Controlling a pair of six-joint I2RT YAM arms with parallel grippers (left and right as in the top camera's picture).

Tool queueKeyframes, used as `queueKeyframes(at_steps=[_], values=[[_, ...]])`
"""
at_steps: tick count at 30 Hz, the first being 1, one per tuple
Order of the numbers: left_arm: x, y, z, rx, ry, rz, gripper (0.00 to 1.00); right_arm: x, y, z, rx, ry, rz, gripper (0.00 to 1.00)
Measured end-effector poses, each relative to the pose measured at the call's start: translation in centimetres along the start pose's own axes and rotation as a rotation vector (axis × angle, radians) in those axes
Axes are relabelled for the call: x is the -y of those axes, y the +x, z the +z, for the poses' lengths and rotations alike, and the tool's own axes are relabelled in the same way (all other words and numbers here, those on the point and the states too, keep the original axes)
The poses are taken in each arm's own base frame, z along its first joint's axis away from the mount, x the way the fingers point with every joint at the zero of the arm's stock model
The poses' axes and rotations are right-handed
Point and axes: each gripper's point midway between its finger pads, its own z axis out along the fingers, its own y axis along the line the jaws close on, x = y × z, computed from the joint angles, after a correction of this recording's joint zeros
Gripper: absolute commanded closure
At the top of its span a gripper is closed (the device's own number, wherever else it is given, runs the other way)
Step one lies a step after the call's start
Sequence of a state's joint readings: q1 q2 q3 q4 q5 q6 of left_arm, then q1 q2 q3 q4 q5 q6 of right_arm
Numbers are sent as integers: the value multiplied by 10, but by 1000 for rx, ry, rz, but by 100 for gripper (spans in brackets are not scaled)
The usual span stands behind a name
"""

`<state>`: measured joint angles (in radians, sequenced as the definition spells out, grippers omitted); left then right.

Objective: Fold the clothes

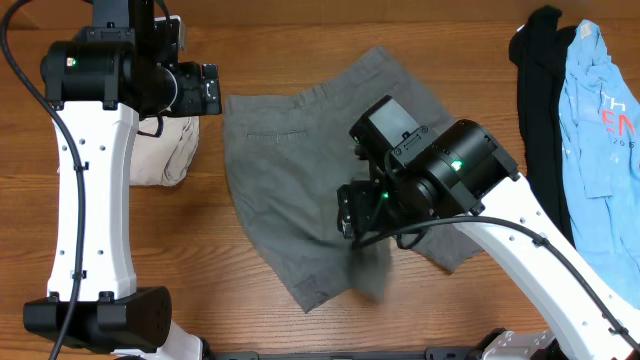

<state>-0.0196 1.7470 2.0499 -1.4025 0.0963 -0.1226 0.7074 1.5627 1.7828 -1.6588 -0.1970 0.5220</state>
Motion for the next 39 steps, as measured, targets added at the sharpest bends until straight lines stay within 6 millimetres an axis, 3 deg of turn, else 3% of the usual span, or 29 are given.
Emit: queueKeyframes(at_steps=[3, 7, 10, 13, 15, 19, 22, 28, 33, 39], values=[[0, 0, 0, 0, 0, 0, 7, 15, 0, 0, 12, 77, 24, 16], [0, 0, 0, 0, 0, 0, 7, 39, -15, -5, 102, 198, 99, 15], [0, 0, 0, 0, 1, 4, 7, 65, -38, -9, 179, 252, 206, 10], [5, 1, 0, -1, 6, 27, 7, 104, -66, -7, 248, 278, 352, 9], [14, 1, 1, 2, 17, 58, 8, 136, -79, -2, 267, 286, 462, 3], [35, 2, 5, 2, 42, 122, 7, 165, -95, 13, 280, 226, 554, 0], [53, 7, 17, -29, 59, 168, 7, 183, -88, 41, 210, 178, 599, 0], [68, 15, 57, -119, 66, 203, 7, 196, -68, 96, 119, 142, 607, 1], [68, 22, 93, -200, 54, 204, 8, 199, -58, 132, 92, 104, 594, 2], [68, 24, 109, -230, 53, 202, 8, 202, -42, 165, 67, 70, 589, 4]])
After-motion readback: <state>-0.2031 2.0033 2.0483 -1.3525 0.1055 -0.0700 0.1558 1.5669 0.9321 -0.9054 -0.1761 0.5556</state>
